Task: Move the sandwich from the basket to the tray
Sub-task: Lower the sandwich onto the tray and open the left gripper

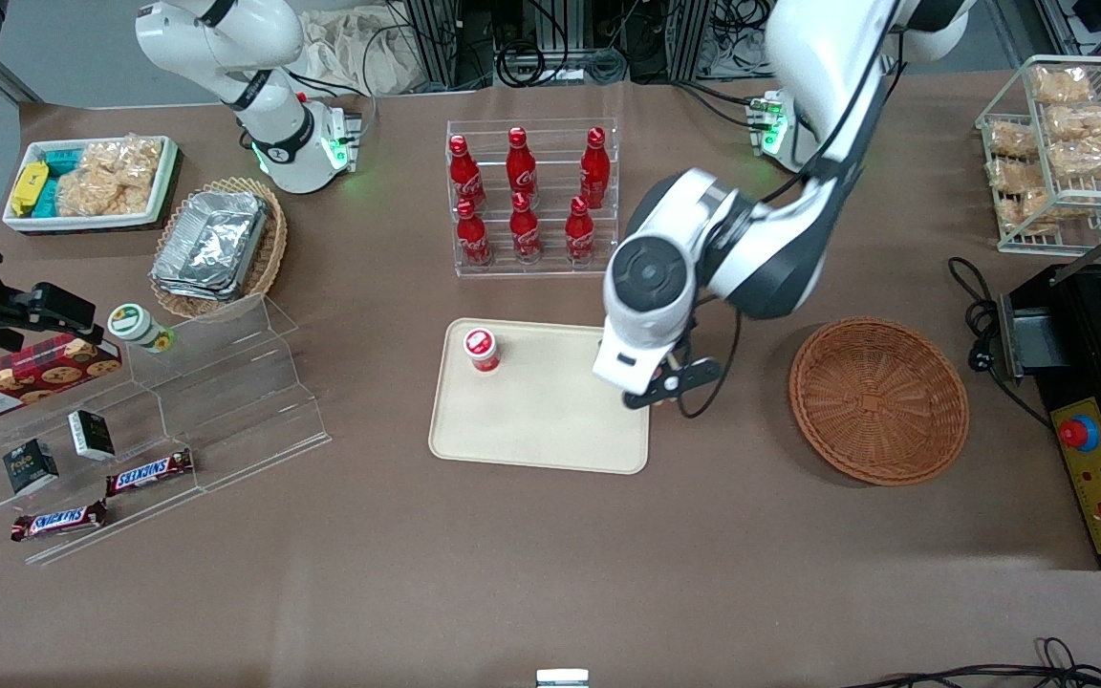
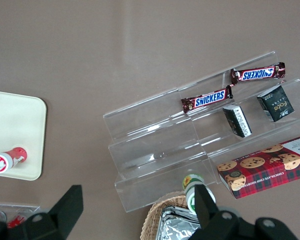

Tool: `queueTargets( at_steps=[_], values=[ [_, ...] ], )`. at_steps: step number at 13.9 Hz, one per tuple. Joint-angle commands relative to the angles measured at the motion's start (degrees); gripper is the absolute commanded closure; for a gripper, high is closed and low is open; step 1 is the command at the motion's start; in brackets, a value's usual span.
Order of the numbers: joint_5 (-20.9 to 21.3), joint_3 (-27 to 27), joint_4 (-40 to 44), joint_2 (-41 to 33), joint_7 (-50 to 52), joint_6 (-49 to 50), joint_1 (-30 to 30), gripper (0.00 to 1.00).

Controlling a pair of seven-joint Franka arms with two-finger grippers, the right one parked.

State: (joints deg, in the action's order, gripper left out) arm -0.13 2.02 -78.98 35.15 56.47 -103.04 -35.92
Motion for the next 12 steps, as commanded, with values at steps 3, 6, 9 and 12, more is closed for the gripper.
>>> queueTargets(
  at_steps=[3, 6, 9, 12],
  values=[
    [-0.7, -0.8, 1.5, 7.9, 3.9, -7.5, -3.6, 1.0],
    [-0.6, -0.8, 0.0, 8.8, 4.9, -11.3, -3.7, 0.95],
    [-0.5, -0.8, 0.0, 9.4, 5.1, -11.7, -3.6, 0.24],
    [0.4, -1.0, 0.0, 8.4, 10.8, -11.0, -3.8, 0.0]
  ],
)
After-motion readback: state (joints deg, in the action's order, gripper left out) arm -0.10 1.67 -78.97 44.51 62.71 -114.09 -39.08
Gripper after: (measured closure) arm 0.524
